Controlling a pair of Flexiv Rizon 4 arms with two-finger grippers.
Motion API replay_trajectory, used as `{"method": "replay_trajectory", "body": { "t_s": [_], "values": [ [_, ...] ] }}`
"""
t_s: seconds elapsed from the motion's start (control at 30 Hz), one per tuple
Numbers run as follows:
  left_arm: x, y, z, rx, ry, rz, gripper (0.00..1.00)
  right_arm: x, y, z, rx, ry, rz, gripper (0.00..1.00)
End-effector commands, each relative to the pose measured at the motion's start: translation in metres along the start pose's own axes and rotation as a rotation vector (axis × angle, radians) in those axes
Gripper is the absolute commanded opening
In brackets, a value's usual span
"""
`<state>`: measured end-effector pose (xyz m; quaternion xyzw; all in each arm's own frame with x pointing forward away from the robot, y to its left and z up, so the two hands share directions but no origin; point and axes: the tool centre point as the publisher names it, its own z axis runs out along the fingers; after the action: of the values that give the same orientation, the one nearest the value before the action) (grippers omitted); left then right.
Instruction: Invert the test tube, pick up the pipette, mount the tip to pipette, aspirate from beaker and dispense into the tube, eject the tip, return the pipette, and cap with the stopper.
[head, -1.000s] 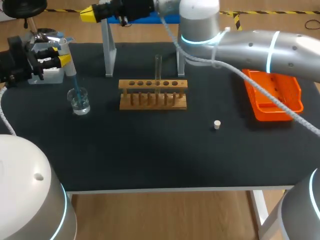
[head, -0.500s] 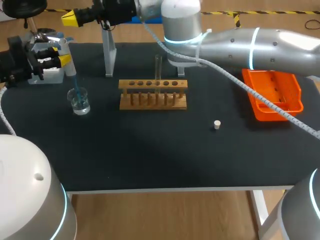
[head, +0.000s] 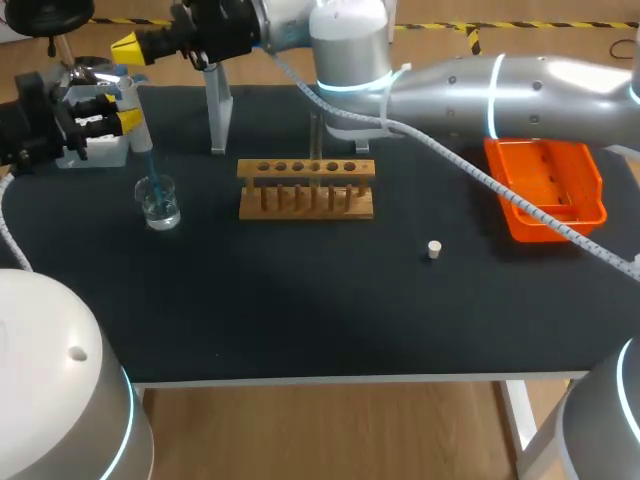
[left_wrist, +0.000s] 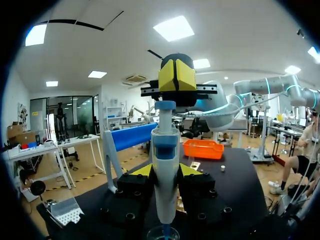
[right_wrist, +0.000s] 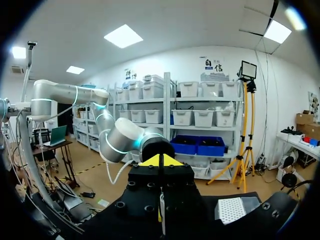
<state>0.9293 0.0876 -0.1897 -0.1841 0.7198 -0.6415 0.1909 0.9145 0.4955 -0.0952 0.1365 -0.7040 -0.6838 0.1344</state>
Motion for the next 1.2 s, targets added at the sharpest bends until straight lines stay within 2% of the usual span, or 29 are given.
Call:
{"method": "replay_trajectory", "body": {
  "t_s": [0.03, 1.2],
  "values": [
    [0.0, 0.001, 0.0, 0.002, 0.0, 0.001, 0.0, -0.005, -0.004, 0.004, -0.004, 0.012, 0.001, 0.0],
    [0.0, 0.001, 0.0, 0.002, 0.0, 0.001, 0.0, -0.012, -0.024, 0.012, 0.002, 0.014, 0.031, 0.0]
  ]
}}
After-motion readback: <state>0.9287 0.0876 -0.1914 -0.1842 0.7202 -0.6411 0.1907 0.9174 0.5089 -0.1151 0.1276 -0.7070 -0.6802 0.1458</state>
